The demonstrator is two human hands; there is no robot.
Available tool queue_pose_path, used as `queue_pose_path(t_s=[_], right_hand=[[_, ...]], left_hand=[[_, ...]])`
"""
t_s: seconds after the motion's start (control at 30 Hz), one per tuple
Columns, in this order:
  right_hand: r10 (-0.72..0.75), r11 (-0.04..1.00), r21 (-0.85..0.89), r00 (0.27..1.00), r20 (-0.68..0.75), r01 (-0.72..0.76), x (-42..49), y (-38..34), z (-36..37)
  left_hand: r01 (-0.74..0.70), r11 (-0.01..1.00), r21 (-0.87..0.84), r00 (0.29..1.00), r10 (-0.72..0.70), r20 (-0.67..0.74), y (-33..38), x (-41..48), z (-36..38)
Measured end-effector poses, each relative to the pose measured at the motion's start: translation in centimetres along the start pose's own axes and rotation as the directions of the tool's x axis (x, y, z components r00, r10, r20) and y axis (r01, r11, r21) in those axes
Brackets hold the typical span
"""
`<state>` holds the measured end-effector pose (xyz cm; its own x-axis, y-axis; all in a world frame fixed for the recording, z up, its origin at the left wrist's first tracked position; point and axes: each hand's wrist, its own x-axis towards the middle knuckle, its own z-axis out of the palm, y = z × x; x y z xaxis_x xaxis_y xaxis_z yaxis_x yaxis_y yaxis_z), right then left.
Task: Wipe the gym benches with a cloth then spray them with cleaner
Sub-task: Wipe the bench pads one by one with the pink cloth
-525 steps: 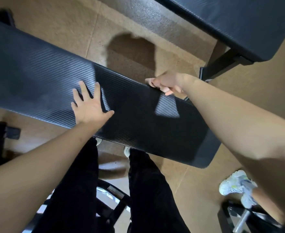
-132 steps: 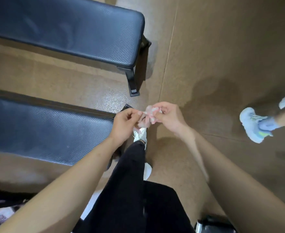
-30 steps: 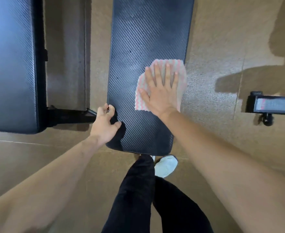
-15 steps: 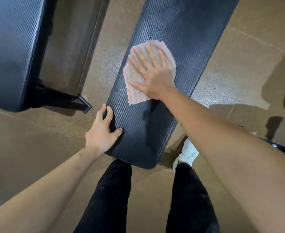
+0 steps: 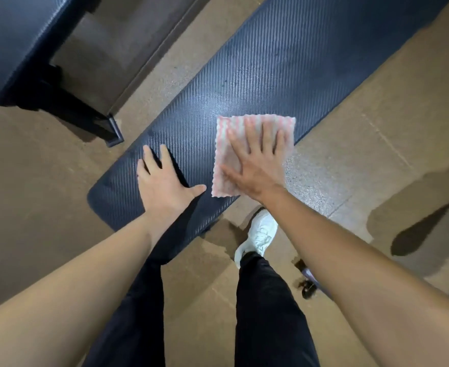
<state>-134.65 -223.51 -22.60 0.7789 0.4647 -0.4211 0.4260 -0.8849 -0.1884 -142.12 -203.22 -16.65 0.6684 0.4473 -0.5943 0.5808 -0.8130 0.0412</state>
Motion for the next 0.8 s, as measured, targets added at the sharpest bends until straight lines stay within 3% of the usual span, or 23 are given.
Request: queue_pose_path(t_s=[0.2, 0.47, 0.7, 0.8], right_hand=[[-0.155, 0.985, -0.092, 0.983, -0.095, 0.147, 9.0, 2.6, -4.1], [-0.222, 0.971, -0.103, 0.973, -0.068, 0.214, 16.6, 4.7, -8.3], [-0.088, 0.995, -0.057, 0.993, -0.078, 0.084, 8.5, 8.6, -5.1], [-0.035, 0.999, -0.010, 0.999, -0.015, 0.034, 3.8, 10.6, -4.0]], left_hand=[[0.111, 0.992, -0.056, 0.992, -0.107, 0.065, 4.8, 0.0, 1.6], [0.081, 0.996, -0.043, 0.995, -0.078, 0.067, 4.6, 0.5, 2.0], [0.093, 0.995, -0.040, 0.991, -0.088, 0.098, 4.9, 0.5, 1.7], [0.105, 0.993, -0.051, 0.989, -0.098, 0.114, 5.4, 0.5, 1.2]])
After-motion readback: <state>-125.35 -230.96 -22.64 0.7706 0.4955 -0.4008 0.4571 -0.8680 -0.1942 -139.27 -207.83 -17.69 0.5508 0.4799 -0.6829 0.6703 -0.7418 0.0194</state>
